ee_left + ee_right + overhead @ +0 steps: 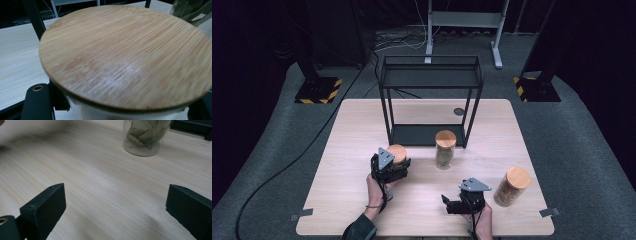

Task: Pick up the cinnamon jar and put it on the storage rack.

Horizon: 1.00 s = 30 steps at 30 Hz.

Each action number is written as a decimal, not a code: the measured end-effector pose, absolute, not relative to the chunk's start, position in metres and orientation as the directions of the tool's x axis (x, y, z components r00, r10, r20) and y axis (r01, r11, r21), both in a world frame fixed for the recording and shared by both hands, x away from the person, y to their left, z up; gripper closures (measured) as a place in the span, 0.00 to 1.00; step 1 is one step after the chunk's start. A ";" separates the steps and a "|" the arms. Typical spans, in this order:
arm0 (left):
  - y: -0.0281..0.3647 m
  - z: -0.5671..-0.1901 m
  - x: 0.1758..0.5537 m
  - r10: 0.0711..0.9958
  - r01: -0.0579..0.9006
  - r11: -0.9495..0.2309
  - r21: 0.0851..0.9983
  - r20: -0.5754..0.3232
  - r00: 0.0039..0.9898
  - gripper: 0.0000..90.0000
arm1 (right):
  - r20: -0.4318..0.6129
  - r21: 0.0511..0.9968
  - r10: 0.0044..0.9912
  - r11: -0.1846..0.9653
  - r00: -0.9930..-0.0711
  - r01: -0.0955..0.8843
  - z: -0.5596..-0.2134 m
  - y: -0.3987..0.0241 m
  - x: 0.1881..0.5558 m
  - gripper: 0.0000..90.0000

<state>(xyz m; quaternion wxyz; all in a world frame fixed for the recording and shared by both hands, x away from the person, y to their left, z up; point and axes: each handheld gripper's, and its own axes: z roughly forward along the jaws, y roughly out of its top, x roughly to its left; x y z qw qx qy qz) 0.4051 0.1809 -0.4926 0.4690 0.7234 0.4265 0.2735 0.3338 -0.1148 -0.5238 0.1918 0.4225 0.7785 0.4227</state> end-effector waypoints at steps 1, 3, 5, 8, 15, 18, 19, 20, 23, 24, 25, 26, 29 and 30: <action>0.181 -0.493 0.406 0.874 0.362 -0.195 0.912 -0.006 0.486 0.28 | 0.058 0.820 0.820 0.286 -0.570 0.496 -0.524 -0.115 0.334 0.03; 0.181 -0.494 0.408 0.875 0.363 -0.196 0.911 -0.005 0.484 0.28 | 0.059 0.820 0.820 0.285 -0.570 0.496 -0.524 -0.115 0.334 0.03; 0.181 -0.494 0.410 0.876 0.363 -0.192 0.912 -0.008 0.482 0.28 | 0.060 0.820 0.820 0.285 -0.570 0.496 -0.524 -0.115 0.334 0.03; 0.180 -0.496 0.413 0.877 0.367 -0.192 0.910 -0.009 0.481 0.28 | 0.061 0.820 0.819 0.285 -0.570 0.496 -0.524 -0.115 0.334 0.03; 0.180 -0.498 0.420 0.881 0.378 -0.178 0.908 -0.023 0.472 0.28 | 0.061 0.820 0.820 0.284 -0.570 0.496 -0.524 -0.115 0.334 0.03; 0.179 -0.498 0.422 0.882 0.378 -0.174 0.909 -0.026 0.471 0.28 | 0.061 0.820 0.820 0.284 -0.570 0.497 -0.524 -0.115 0.334 0.03; 0.179 -0.497 0.423 0.883 0.376 -0.174 0.910 -0.025 0.469 0.28 | 0.061 0.820 0.820 0.284 -0.570 0.496 -0.524 -0.115 0.334 0.03; 0.178 -0.498 0.424 0.884 0.377 -0.174 0.910 -0.024 0.467 0.28 | 0.061 0.821 0.820 0.283 -0.569 0.496 -0.524 -0.115 0.334 0.03; 0.178 -0.498 0.427 0.887 0.375 -0.173 0.911 -0.021 0.461 0.28 | 0.061 0.820 0.820 0.284 -0.569 0.497 -0.524 -0.115 0.334 0.03; 0.178 -0.498 0.428 0.888 0.374 -0.174 0.911 -0.019 0.460 0.28 | 0.061 0.820 0.820 0.284 -0.570 0.496 -0.524 -0.115 0.334 0.03; 0.178 -0.498 0.428 0.888 0.374 -0.174 0.911 -0.019 0.460 0.28 | 0.061 0.820 0.820 0.284 -0.570 0.496 -0.524 -0.115 0.334 0.03; 0.177 -0.498 0.429 0.889 0.373 -0.172 0.912 -0.020 0.458 0.28 | 0.061 0.820 0.820 0.284 -0.570 0.496 -0.524 -0.115 0.334 0.03; 0.176 -0.498 0.432 0.891 0.373 -0.175 0.911 -0.015 0.454 0.28 | 0.061 0.821 0.820 0.284 -0.570 0.496 -0.524 -0.115 0.334 0.03; 0.176 -0.498 0.433 0.892 0.372 -0.173 0.912 -0.016 0.452 0.28 | 0.061 0.820 0.820 0.283 -0.569 0.497 -0.524 -0.115 0.334 0.03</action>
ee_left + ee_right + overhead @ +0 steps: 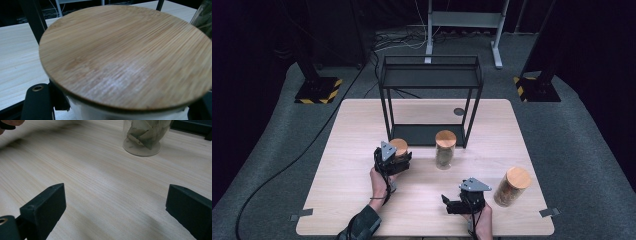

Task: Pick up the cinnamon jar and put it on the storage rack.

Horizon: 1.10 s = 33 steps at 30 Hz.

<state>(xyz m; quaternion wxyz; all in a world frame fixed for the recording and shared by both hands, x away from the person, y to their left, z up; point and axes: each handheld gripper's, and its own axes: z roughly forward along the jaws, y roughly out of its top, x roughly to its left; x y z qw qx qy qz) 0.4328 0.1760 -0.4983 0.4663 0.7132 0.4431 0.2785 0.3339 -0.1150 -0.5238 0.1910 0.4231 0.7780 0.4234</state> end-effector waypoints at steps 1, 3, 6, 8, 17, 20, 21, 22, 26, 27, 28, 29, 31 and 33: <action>0.176 -0.498 0.434 0.892 0.372 -0.174 0.912 -0.014 0.451 0.28 | 0.061 0.820 0.820 0.284 -0.569 0.497 -0.524 -0.115 0.334 0.03; 0.176 -0.498 0.435 0.893 0.371 -0.173 0.912 -0.013 0.450 0.28 | 0.061 0.820 0.820 0.284 -0.569 0.497 -0.524 -0.115 0.334 0.03; 0.174 -0.498 0.438 0.894 0.368 -0.174 0.913 -0.011 0.449 0.28 | 0.060 0.820 0.821 0.284 -0.568 0.497 -0.524 -0.115 0.334 0.02; 0.173 -0.498 0.439 0.893 0.364 -0.176 0.915 -0.007 0.450 0.28 | 0.062 0.820 0.821 0.283 -0.568 0.498 -0.524 -0.115 0.334 0.02; 0.169 -0.499 0.446 0.897 0.362 -0.172 0.916 -0.007 0.443 0.28 | 0.063 0.821 0.821 0.280 -0.567 0.497 -0.524 -0.115 0.334 0.02; 0.168 -0.500 0.449 0.897 0.361 -0.176 0.916 -0.002 0.441 0.28 | 0.062 0.821 0.822 0.281 -0.566 0.497 -0.524 -0.115 0.334 0.02; 0.167 -0.500 0.450 0.898 0.361 -0.179 0.915 0.002 0.440 0.28 | 0.062 0.820 0.822 0.281 -0.566 0.498 -0.524 -0.115 0.334 0.02; 0.167 -0.500 0.450 0.898 0.361 -0.179 0.915 0.002 0.440 0.28 | 0.062 0.820 0.822 0.281 -0.566 0.498 -0.524 -0.115 0.334 0.02; 0.166 -0.500 0.454 0.901 0.359 -0.174 0.917 0.001 0.434 0.28 | 0.060 0.820 0.822 0.283 -0.567 0.498 -0.524 -0.115 0.334 0.02; 0.166 -0.500 0.454 0.901 0.359 -0.174 0.917 0.001 0.434 0.28 | 0.060 0.820 0.822 0.284 -0.567 0.498 -0.524 -0.115 0.334 0.02; 0.165 -0.501 0.455 0.902 0.359 -0.173 0.917 0.001 0.432 0.28 | 0.060 0.820 0.822 0.284 -0.567 0.498 -0.524 -0.115 0.334 0.02; 0.165 -0.501 0.456 0.902 0.359 -0.174 0.917 0.002 0.432 0.28 | 0.060 0.820 0.822 0.283 -0.566 0.498 -0.524 -0.115 0.334 0.02; 0.164 -0.502 0.458 0.902 0.361 -0.173 0.916 0.001 0.431 0.28 | 0.061 0.819 0.822 0.282 -0.566 0.499 -0.524 -0.115 0.334 0.02; 0.163 -0.502 0.460 0.904 0.360 -0.172 0.917 0.001 0.427 0.28 | 0.061 0.819 0.822 0.283 -0.566 0.499 -0.524 -0.115 0.334 0.02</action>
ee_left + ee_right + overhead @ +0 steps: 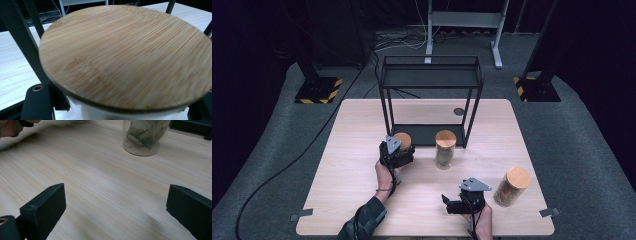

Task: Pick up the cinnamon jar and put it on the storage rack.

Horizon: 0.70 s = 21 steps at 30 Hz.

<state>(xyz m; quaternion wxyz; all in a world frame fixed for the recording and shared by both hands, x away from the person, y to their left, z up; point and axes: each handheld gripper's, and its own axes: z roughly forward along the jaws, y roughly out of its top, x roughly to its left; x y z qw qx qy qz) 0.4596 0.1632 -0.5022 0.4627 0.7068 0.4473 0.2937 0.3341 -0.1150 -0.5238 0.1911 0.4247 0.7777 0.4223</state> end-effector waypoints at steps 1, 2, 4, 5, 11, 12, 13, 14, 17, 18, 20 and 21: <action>0.163 -0.502 0.460 0.904 0.360 -0.171 0.917 0.000 0.428 0.28 | 0.061 0.819 0.822 0.283 -0.566 0.499 -0.524 -0.115 0.334 0.02; 0.163 -0.502 0.461 0.905 0.360 -0.168 0.918 -0.001 0.426 0.28 | 0.061 0.819 0.822 0.283 -0.566 0.499 -0.524 -0.115 0.334 0.02; 0.162 -0.502 0.463 0.905 0.358 -0.169 0.918 0.002 0.424 0.28 | 0.062 0.819 0.822 0.283 -0.566 0.499 -0.524 -0.115 0.334 0.02; 0.162 -0.502 0.464 0.905 0.358 -0.170 0.918 0.002 0.425 0.28 | 0.061 0.819 0.822 0.283 -0.566 0.499 -0.524 -0.115 0.334 0.02; 0.161 -0.502 0.469 0.907 0.355 -0.170 0.919 0.005 0.422 0.28 | 0.063 0.819 0.821 0.282 -0.567 0.499 -0.524 -0.115 0.334 0.02; 0.160 -0.501 0.470 0.906 0.356 -0.171 0.919 0.005 0.422 0.28 | 0.063 0.820 0.821 0.281 -0.567 0.499 -0.524 -0.115 0.334 0.02; 0.160 -0.501 0.471 0.907 0.355 -0.168 0.920 0.003 0.421 0.28 | 0.063 0.820 0.822 0.281 -0.566 0.499 -0.524 -0.115 0.334 0.02; 0.159 -0.501 0.472 0.906 0.355 -0.170 0.919 0.004 0.423 0.28 | 0.064 0.820 0.822 0.281 -0.566 0.500 -0.524 -0.115 0.334 0.02; 0.158 -0.500 0.474 0.906 0.354 -0.173 0.919 0.008 0.423 0.28 | 0.064 0.819 0.821 0.281 -0.567 0.500 -0.524 -0.115 0.334 0.02; 0.157 -0.500 0.475 0.906 0.355 -0.174 0.919 0.008 0.423 0.28 | 0.064 0.819 0.821 0.282 -0.567 0.500 -0.524 -0.115 0.334 0.02; 0.156 -0.499 0.477 0.905 0.357 -0.177 0.917 0.010 0.424 0.28 | 0.064 0.819 0.821 0.281 -0.567 0.500 -0.524 -0.115 0.334 0.02; 0.154 -0.499 0.479 0.906 0.356 -0.178 0.917 0.011 0.423 0.28 | 0.065 0.819 0.821 0.281 -0.567 0.500 -0.524 -0.115 0.334 0.02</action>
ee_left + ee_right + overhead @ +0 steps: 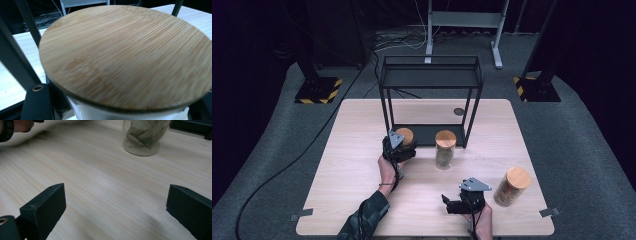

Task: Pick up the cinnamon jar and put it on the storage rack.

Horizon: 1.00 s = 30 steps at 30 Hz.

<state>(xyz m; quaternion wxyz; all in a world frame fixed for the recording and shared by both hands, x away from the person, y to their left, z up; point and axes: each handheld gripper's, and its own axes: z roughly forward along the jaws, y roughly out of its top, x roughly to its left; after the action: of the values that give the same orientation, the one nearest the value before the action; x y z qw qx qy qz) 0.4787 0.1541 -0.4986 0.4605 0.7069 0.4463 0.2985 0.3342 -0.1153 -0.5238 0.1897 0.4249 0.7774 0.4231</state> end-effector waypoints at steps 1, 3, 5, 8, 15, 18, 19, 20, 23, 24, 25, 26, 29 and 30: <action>0.153 -0.498 0.480 0.906 0.355 -0.179 0.918 0.013 0.424 0.28 | 0.065 0.820 0.821 0.280 -0.567 0.500 -0.524 -0.115 0.334 0.02; 0.152 -0.498 0.481 0.905 0.356 -0.180 0.917 0.013 0.425 0.28 | 0.066 0.820 0.821 0.280 -0.567 0.500 -0.524 -0.115 0.334 0.02; 0.150 -0.498 0.483 0.905 0.355 -0.183 0.917 0.016 0.426 0.28 | 0.065 0.820 0.821 0.280 -0.567 0.499 -0.524 -0.115 0.334 0.02; 0.148 -0.499 0.486 0.907 0.358 -0.181 0.916 0.015 0.422 0.28 | 0.065 0.820 0.821 0.279 -0.567 0.499 -0.524 -0.115 0.334 0.02; 0.145 -0.498 0.493 0.911 0.364 -0.168 0.916 0.003 0.412 0.28 | 0.065 0.821 0.822 0.278 -0.566 0.498 -0.524 -0.115 0.334 0.02; 0.144 -0.499 0.495 0.910 0.367 -0.172 0.914 0.006 0.413 0.28 | 0.064 0.822 0.821 0.279 -0.567 0.497 -0.524 -0.115 0.334 0.02; 0.144 -0.499 0.496 0.911 0.369 -0.170 0.914 0.003 0.412 0.28 | 0.064 0.822 0.821 0.279 -0.567 0.497 -0.524 -0.115 0.334 0.02; 0.143 -0.500 0.497 0.912 0.369 -0.166 0.914 0.000 0.410 0.28 | 0.065 0.822 0.821 0.278 -0.567 0.497 -0.524 -0.115 0.334 0.02; 0.142 -0.500 0.498 0.913 0.372 -0.164 0.914 -0.001 0.407 0.28 | 0.065 0.822 0.821 0.278 -0.567 0.497 -0.524 -0.116 0.334 0.02; 0.142 -0.500 0.499 0.914 0.370 -0.163 0.915 -0.001 0.406 0.28 | 0.065 0.822 0.821 0.278 -0.568 0.497 -0.524 -0.116 0.334 0.02; 0.142 -0.500 0.499 0.914 0.370 -0.163 0.915 -0.001 0.406 0.28 | 0.065 0.822 0.820 0.278 -0.568 0.497 -0.524 -0.116 0.334 0.02; 0.141 -0.500 0.500 0.913 0.370 -0.167 0.914 0.002 0.407 0.28 | 0.065 0.822 0.820 0.278 -0.568 0.497 -0.524 -0.116 0.334 0.02; 0.140 -0.500 0.502 0.913 0.370 -0.169 0.914 0.003 0.408 0.28 | 0.065 0.823 0.820 0.278 -0.568 0.496 -0.524 -0.116 0.334 0.02; 0.140 -0.500 0.503 0.913 0.371 -0.168 0.913 0.003 0.407 0.28 | 0.065 0.823 0.820 0.279 -0.569 0.496 -0.524 -0.116 0.334 0.02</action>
<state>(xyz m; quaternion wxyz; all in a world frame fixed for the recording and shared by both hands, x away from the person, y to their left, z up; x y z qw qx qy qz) 0.5033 0.1396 -0.4996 0.4559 0.7039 0.4560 0.2977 0.3338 -0.1155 -0.5238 0.1905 0.4236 0.7765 0.4258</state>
